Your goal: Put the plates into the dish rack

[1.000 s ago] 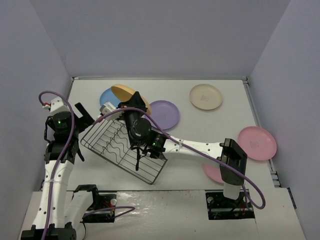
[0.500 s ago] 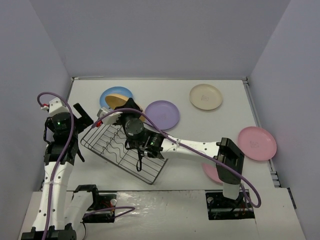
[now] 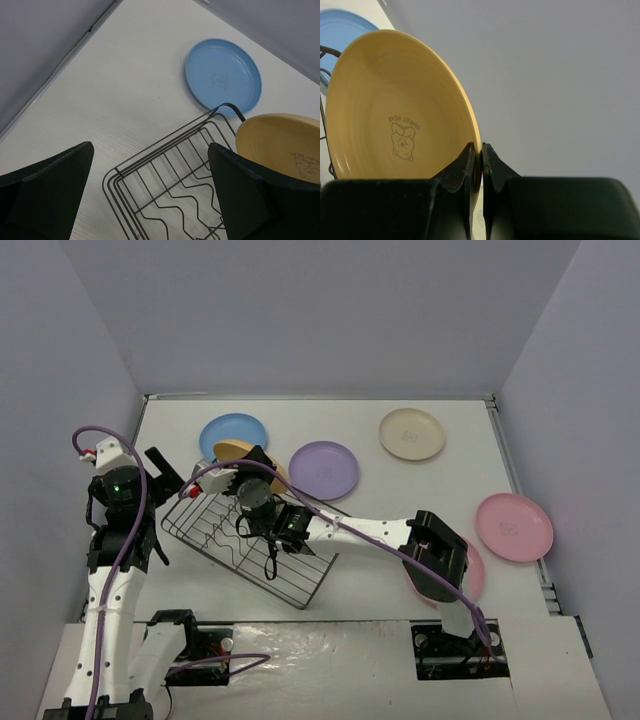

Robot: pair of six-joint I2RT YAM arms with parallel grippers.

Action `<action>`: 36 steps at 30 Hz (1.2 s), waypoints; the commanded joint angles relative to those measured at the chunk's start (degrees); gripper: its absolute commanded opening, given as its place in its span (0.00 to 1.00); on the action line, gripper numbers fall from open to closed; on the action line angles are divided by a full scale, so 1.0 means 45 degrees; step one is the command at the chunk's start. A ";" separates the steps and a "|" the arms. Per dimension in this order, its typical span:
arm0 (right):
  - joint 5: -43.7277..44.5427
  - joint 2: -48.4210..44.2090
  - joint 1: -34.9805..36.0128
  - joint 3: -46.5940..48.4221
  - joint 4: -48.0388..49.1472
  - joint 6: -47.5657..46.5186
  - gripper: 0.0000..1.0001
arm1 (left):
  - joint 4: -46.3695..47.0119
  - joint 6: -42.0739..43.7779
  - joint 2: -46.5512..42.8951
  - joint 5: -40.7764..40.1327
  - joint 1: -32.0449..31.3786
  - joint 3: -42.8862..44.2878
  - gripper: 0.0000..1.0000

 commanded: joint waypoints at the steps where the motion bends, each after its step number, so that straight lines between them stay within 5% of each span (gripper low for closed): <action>1: 0.0574 -0.0008 -0.0035 0.0791 0.1520 -0.0308 0.00 | 0.0378 -0.0108 -0.0087 -0.0275 0.0068 0.0476 0.97; 36: 0.1136 0.1032 0.0289 0.0745 0.1991 -0.1540 0.00 | 0.0305 -0.0050 -0.0210 -0.0446 0.0066 0.0487 0.97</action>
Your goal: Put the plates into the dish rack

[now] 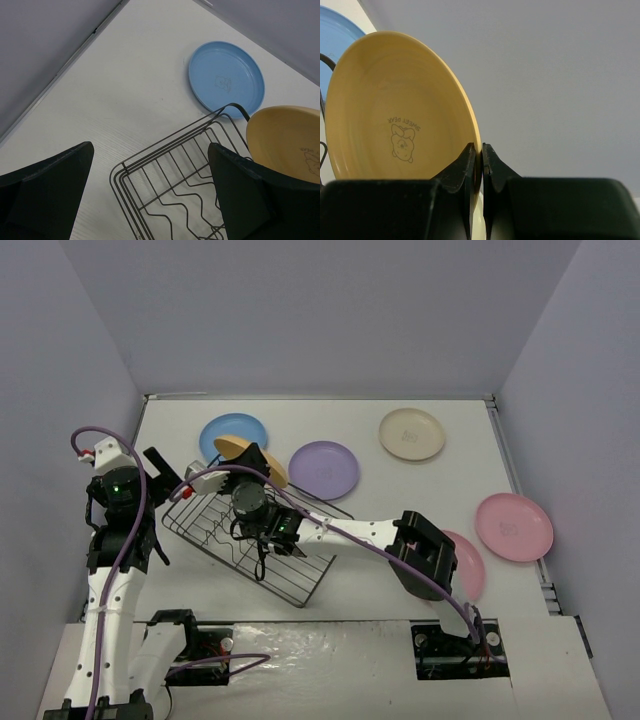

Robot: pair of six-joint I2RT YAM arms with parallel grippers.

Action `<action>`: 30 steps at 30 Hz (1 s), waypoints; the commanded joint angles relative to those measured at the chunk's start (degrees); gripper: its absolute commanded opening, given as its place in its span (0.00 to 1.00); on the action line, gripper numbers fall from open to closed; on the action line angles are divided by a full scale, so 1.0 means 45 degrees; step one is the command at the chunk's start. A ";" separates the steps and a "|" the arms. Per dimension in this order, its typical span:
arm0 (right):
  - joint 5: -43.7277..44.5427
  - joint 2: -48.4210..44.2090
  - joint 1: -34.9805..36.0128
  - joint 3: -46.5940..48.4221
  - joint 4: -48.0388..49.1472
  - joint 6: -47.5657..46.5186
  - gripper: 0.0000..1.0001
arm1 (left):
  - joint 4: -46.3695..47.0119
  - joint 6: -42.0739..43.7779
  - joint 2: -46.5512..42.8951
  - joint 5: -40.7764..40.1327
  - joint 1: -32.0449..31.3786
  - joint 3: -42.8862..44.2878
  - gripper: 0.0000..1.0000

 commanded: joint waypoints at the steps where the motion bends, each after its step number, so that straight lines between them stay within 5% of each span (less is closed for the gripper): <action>1: 0.0311 0.0088 0.0148 0.0003 0.0633 0.0298 0.00 | 0.0302 -0.0055 -0.0172 -0.0211 0.0078 0.0487 0.97; 30: -0.0417 -0.0327 -0.0638 0.0256 -0.2181 0.4698 0.00 | 0.0281 -0.0074 -0.0291 -0.0134 0.0060 0.0468 0.97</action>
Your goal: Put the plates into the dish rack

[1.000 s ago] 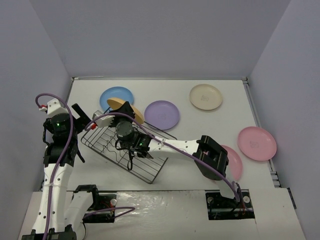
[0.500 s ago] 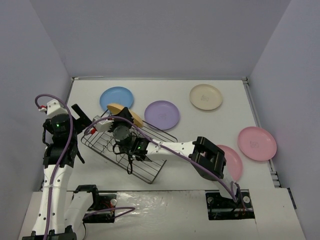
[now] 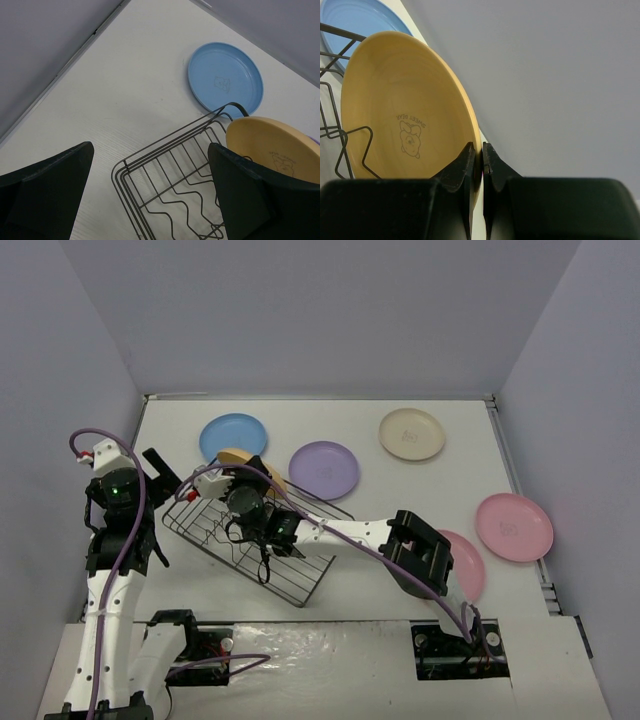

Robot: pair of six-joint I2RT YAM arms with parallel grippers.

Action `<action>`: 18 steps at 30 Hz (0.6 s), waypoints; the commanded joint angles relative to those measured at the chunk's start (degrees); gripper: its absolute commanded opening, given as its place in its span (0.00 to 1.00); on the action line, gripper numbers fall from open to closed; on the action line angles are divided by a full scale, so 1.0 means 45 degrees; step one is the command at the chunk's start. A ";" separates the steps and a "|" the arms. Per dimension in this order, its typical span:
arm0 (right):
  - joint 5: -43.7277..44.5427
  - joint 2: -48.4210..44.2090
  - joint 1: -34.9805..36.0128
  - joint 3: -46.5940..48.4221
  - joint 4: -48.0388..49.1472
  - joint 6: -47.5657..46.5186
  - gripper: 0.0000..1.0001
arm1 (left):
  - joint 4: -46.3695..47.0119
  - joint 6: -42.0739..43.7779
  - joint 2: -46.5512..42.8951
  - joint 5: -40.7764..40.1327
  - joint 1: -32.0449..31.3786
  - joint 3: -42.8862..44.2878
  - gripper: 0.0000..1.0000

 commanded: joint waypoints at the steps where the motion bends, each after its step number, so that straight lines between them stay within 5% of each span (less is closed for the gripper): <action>1: -0.0510 -0.0740 -0.0607 0.0364 -0.0780 0.1973 0.00 | 0.0368 -0.0074 -0.0118 -0.0139 0.0060 0.0468 0.97; 18: -0.1455 -0.1724 -0.0671 0.0097 -0.1940 0.3558 0.00 | 0.0400 -0.0074 -0.0079 -0.0134 0.0060 0.0468 0.97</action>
